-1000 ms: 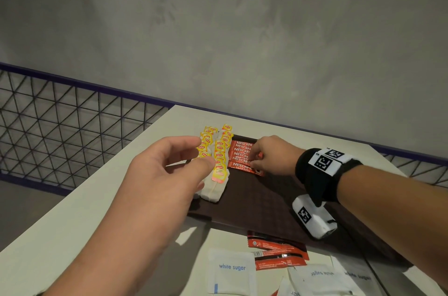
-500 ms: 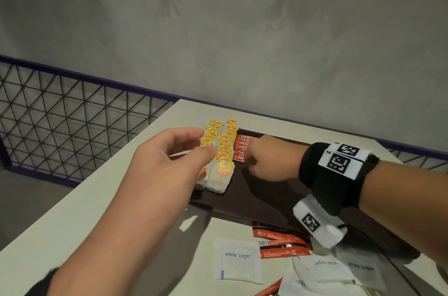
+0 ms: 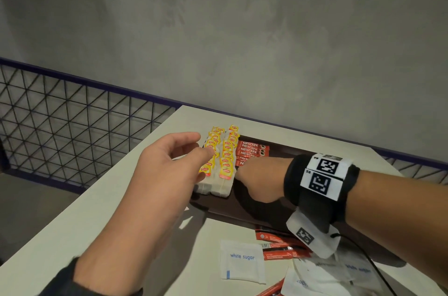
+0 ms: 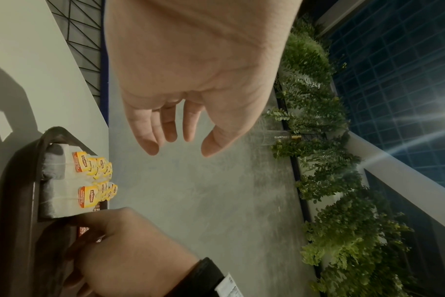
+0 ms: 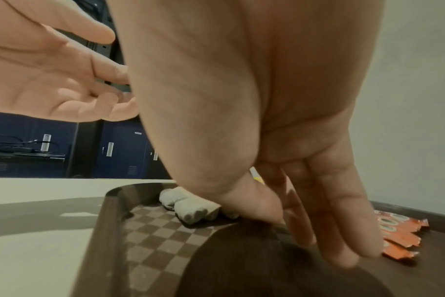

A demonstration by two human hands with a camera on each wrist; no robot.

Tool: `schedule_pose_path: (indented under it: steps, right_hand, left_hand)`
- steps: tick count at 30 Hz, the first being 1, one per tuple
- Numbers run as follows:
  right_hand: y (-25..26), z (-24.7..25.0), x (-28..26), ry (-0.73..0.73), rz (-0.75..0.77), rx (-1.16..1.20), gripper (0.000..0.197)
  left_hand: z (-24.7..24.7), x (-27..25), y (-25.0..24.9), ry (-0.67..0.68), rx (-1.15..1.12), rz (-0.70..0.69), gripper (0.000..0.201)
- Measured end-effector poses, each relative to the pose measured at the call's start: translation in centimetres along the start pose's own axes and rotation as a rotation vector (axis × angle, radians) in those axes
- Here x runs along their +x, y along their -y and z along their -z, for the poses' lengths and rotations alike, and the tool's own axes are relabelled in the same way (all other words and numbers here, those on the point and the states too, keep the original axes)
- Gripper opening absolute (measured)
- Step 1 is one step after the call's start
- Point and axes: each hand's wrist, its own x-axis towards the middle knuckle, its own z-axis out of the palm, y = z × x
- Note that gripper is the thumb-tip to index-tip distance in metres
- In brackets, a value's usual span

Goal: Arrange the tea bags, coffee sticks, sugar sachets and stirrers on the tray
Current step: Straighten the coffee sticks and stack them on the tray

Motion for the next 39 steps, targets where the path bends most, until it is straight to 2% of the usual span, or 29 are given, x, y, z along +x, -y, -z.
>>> schedule_pose_path:
  steps: [5, 9, 17, 20, 24, 28, 35, 39]
  right_hand:
    - [-0.2, 0.1, 0.2, -0.025, -0.016, -0.001, 0.036]
    - [-0.6, -0.1, 0.5, 0.037, -0.048, -0.072, 0.031]
    - [-1.3, 1.0, 2.4, -0.001, -0.087, -0.173, 0.044]
    - [-1.9, 1.7, 2.3, 0.042, -0.169, -0.254, 0.038]
    - [-3.3, 2.2, 3.7, 0.109, -0.262, -0.326, 0.048]
    - [-3.6, 1.6, 5.4, 0.095, -0.295, -0.302, 0.052]
    - [-3.6, 0.7, 6.3, -0.06, -0.229, -0.142, 0.048]
    - [-3.5, 0.6, 6.6, -0.049, -0.219, -0.14, 0.042]
  left_hand:
    - [0.1, 0.2, -0.1, 0.004, -0.017, -0.009, 0.024]
    - [0.1, 0.2, 0.0, -0.004, -0.023, -0.007, 0.023]
    - [0.4, 0.6, 0.2, -0.008, -0.003, -0.016, 0.023]
    - [0.6, 0.7, 0.2, -0.013, -0.004, -0.015, 0.023]
    - [0.6, 0.8, 0.2, -0.01, -0.007, -0.01, 0.023]
    - [0.7, 0.8, 0.2, 0.006, -0.012, -0.008, 0.023]
    - [0.6, 1.0, 0.4, 0.004, -0.026, 0.019, 0.022]
    - [0.6, 1.0, 0.4, 0.001, -0.007, 0.029, 0.021]
